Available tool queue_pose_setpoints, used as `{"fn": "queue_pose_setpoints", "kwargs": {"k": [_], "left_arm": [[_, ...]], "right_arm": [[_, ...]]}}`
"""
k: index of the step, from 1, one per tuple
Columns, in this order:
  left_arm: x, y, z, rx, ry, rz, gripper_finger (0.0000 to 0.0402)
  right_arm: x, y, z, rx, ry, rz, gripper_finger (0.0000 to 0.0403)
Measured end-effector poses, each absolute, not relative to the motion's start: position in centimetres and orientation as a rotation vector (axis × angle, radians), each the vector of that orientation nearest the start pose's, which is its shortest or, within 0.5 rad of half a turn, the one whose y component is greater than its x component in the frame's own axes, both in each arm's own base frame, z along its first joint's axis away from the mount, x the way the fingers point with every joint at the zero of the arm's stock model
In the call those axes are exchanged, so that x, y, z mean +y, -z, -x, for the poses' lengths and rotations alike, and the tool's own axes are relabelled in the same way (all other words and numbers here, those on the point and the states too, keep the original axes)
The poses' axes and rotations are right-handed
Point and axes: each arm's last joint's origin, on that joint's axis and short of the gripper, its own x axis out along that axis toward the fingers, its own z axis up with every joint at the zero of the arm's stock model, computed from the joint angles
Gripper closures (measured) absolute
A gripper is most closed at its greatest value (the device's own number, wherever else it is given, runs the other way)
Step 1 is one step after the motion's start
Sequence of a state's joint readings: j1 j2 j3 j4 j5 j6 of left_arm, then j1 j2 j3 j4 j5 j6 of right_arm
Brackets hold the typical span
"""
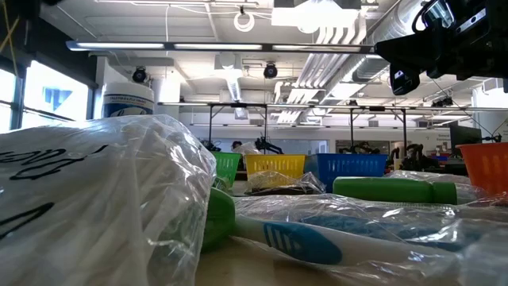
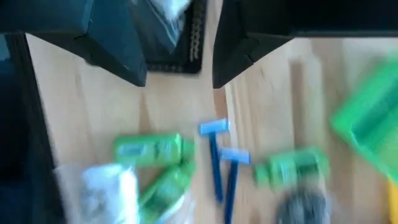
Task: Pick & Place Travel size toiletries
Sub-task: Put the black hairbrush into the orange basket
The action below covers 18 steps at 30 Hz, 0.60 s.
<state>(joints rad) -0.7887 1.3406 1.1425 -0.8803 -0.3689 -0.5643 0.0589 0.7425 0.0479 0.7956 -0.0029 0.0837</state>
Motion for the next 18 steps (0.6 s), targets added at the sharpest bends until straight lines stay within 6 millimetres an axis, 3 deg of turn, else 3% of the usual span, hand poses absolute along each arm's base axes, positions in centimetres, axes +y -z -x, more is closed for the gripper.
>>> {"fn": "queue_pose_setpoints", "kwargs": {"k": [7,10,14,18], "left_arm": [[-13.2,-31.9,-17.4,0.758,0.048,-0.208,0.0319],[-10.6,-32.7,-16.2,0.630,-0.002,-0.156,0.0375],[-7.1,-31.5,-14.4,0.465,-0.052,0.007,0.0393],[-5.0,-28.0,-12.9,0.321,-0.047,0.067,0.0399]], "right_arm": [[0.9,-18.1,-14.8,-0.098,-0.066,-0.086,0.0399],[0.9,-18.1,-14.8,-0.099,-0.067,-0.086,0.0399],[0.9,-18.1,-14.8,-0.099,-0.066,-0.086,0.0399],[0.9,-18.1,-14.8,-0.093,-0.066,-0.086,0.0399]]}}
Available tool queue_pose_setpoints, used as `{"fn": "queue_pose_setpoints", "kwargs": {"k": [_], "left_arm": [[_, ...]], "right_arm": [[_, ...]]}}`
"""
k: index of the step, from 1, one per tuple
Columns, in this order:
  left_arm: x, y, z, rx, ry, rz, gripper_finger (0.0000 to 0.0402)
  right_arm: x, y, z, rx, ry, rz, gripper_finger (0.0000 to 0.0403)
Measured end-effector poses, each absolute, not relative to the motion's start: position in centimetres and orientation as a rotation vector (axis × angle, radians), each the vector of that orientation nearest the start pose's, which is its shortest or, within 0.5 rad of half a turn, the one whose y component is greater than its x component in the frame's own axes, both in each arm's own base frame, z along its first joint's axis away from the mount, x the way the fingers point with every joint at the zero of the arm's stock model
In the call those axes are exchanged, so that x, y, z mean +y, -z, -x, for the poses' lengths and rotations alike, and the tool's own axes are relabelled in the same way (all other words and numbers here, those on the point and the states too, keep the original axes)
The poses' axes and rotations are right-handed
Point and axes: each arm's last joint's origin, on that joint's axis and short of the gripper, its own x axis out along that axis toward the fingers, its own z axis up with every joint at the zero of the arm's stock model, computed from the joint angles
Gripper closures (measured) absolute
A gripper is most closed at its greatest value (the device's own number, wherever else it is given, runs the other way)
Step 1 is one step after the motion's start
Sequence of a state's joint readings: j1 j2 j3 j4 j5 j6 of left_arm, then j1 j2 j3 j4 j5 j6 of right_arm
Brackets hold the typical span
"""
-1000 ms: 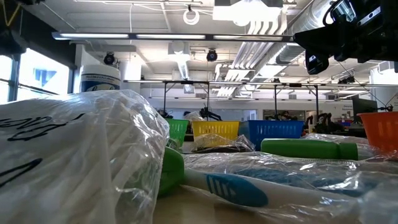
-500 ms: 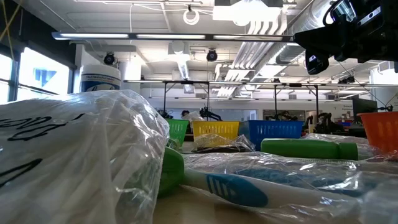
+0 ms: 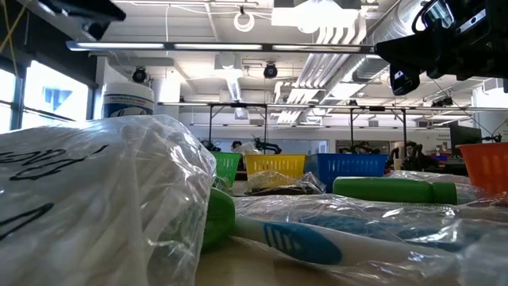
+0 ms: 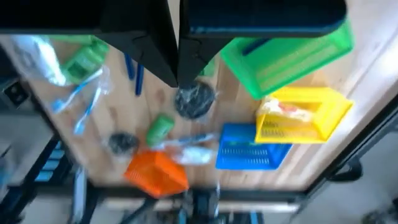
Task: Pick & Place Travel size toiletries
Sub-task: Put the black hairbrush into the orange basket
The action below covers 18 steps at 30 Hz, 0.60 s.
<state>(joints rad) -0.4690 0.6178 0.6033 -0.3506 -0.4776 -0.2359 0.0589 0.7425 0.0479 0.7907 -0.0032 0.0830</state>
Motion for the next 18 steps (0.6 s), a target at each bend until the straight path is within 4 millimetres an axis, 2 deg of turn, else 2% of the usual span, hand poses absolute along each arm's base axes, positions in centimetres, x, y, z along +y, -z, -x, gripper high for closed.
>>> {"fn": "queue_pose_setpoints", "kwargs": {"k": [4,7,13,18], "left_arm": [[-4.1,-25.0,-12.0,0.167,-0.063,0.082,0.0400],[-3.6,-23.0,-11.8,0.140,-0.086,0.058,0.0401],[-3.3,-21.5,-11.8,0.163,-0.114,0.019,0.0401],[-3.2,-19.4,-11.9,0.167,-0.153,-0.054,0.0401]], "right_arm": [[0.9,-18.0,-14.8,-0.092,-0.066,-0.086,0.0399],[0.9,-18.0,-14.8,-0.091,-0.066,-0.086,0.0399],[0.9,-18.0,-14.8,-0.088,-0.061,-0.076,0.0399],[0.8,-18.0,-14.9,-0.087,-0.051,-0.049,0.0399]]}}
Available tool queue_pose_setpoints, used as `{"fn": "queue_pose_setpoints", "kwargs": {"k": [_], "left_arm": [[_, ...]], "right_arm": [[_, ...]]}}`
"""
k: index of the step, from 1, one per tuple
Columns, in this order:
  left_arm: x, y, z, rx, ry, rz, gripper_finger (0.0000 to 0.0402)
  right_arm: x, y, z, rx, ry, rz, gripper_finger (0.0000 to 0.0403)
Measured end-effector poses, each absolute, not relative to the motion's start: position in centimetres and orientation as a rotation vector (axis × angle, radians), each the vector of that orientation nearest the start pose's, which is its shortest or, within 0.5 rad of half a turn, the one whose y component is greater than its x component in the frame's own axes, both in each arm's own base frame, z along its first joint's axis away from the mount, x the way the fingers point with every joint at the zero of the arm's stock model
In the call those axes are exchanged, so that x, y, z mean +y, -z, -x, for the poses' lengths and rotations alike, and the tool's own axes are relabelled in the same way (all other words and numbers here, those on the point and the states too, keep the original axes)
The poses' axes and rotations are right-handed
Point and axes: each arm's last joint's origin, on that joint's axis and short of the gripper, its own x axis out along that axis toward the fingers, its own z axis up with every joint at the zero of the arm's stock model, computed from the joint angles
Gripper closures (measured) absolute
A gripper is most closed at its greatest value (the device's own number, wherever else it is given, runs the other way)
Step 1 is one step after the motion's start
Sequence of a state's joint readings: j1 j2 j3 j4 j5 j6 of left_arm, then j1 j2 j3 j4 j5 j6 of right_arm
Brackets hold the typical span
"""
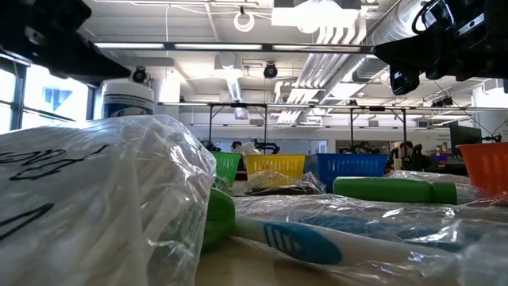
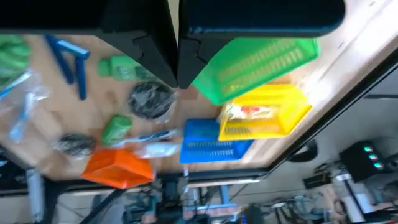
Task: Pick & Place Travel size toiletries
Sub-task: Put the black hairbrush into the orange basket
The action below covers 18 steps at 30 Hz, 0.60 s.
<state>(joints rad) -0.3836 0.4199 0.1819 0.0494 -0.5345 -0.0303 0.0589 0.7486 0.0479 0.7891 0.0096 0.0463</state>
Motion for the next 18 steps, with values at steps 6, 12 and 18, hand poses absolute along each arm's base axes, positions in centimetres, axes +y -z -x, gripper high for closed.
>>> {"fn": "queue_pose_setpoints", "kwargs": {"k": [6,12,18], "left_arm": [[-3.0,-17.2,-11.5,0.198,-0.176,-0.054,0.0401],[-2.8,-15.0,-11.2,0.244,-0.211,-0.024,0.0401],[-2.8,-15.5,-11.3,0.196,-0.236,-0.040,0.0401]], "right_arm": [[0.6,-18.0,-14.9,-0.089,0.029,-0.054,0.0399],[0.6,-17.7,-15.0,-0.071,0.036,-0.053,0.0399],[0.6,-17.8,-15.6,-0.067,0.037,-0.055,0.0399]]}}
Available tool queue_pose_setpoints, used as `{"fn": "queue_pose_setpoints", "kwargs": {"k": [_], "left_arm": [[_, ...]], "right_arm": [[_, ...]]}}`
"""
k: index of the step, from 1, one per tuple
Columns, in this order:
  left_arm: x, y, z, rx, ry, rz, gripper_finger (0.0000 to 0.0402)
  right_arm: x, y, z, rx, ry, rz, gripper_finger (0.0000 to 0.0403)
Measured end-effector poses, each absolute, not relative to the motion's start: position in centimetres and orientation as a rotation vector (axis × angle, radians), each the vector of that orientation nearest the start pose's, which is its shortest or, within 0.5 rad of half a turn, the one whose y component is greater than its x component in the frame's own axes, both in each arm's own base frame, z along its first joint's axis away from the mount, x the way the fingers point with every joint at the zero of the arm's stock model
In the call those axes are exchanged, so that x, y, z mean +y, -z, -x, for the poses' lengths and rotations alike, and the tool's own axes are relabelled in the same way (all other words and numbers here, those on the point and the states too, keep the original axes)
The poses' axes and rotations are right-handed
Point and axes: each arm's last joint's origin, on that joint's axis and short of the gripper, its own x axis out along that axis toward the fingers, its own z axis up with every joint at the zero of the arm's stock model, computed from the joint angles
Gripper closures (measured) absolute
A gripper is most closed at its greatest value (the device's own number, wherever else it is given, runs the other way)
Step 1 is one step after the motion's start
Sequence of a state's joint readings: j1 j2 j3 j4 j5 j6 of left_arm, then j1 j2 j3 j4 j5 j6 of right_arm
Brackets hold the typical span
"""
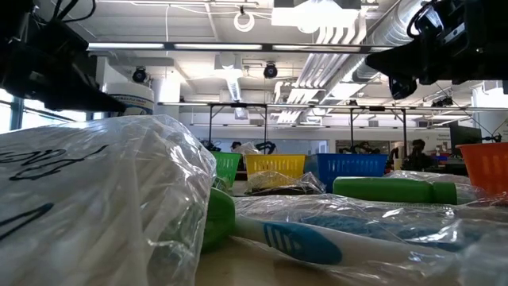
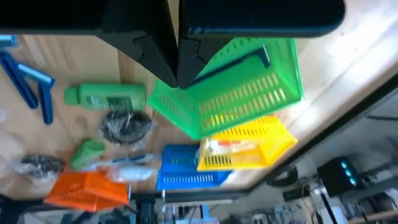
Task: Pick & Place Travel size toiletries
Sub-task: Put the black hairbrush into the orange basket
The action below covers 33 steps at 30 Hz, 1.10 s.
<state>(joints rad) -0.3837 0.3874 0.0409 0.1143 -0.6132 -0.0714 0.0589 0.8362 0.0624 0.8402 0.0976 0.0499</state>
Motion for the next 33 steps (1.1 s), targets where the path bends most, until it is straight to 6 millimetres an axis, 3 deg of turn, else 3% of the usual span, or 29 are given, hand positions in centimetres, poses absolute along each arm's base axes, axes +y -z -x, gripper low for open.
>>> {"fn": "queue_pose_setpoints", "kwargs": {"k": [5,9,15,22,25,33], "left_arm": [[-2.8,-16.4,-11.5,0.147,-0.222,-0.100,0.0401],[-2.9,-16.8,-11.5,0.119,-0.223,-0.110,0.0401],[-2.8,-16.5,-11.5,0.141,-0.225,-0.085,0.0401],[-2.8,-16.3,-11.4,0.158,-0.227,-0.079,0.0401],[-2.8,-16.3,-11.4,0.158,-0.227,-0.078,0.0401],[-2.8,-16.3,-11.4,0.157,-0.227,-0.079,0.0401]], "right_arm": [[1.0,-20.4,-18.2,-0.051,-0.008,-0.058,0.0399],[1.4,-21.8,-21.4,0.108,0.045,-0.038,0.0399],[1.7,-21.9,-26.3,0.427,0.085,-0.003,0.0399],[2.9,-20.8,-31.1,0.519,0.044,0.009,0.0394],[3.7,-20.2,-32.8,0.549,0.028,0.019,0.0366],[4.7,-18.0,-35.5,0.750,-0.005,-0.046,0.0222]]}}
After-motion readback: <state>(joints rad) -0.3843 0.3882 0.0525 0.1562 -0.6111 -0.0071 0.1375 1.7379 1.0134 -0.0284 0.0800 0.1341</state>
